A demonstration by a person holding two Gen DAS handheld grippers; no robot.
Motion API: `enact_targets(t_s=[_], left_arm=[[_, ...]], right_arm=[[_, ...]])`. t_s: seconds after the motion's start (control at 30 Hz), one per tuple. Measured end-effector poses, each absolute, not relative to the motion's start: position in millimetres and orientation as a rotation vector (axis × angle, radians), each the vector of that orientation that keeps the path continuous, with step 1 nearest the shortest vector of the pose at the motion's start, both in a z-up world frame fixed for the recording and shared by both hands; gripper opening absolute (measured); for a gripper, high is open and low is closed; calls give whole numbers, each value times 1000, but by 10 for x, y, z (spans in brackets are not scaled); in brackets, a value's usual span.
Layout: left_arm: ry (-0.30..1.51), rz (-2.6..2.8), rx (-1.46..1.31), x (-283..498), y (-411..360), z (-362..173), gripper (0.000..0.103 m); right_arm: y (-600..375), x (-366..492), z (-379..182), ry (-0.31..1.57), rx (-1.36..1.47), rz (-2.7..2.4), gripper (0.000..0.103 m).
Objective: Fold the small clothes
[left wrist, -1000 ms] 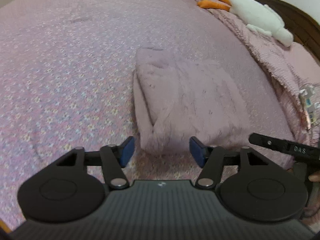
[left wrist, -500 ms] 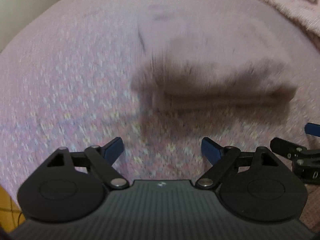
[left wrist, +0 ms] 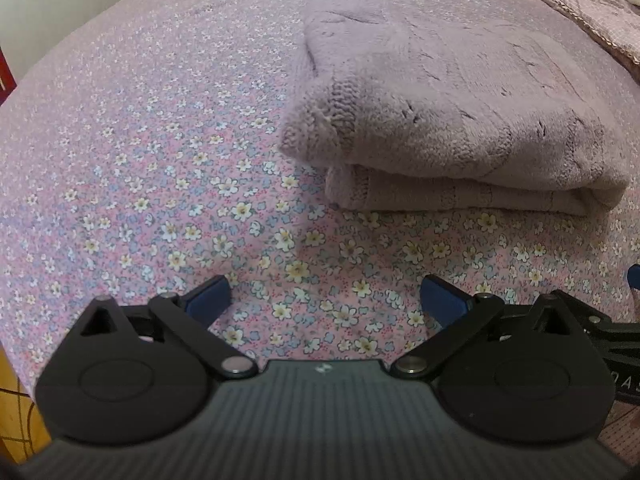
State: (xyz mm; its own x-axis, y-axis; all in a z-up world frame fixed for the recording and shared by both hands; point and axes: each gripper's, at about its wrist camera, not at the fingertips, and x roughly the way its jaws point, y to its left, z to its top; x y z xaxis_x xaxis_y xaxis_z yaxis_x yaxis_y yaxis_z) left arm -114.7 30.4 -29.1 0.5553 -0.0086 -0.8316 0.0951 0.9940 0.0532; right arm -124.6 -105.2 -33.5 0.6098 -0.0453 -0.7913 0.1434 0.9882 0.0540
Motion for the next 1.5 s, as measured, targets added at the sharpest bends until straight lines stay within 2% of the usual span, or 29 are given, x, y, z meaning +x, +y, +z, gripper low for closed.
enact_targets(t_s=[1.5], left_arm=[[974, -80, 103, -1244, 190, -290, 103]], right_arm=[[-1041, -1244, -368, 888, 133, -148, 103]])
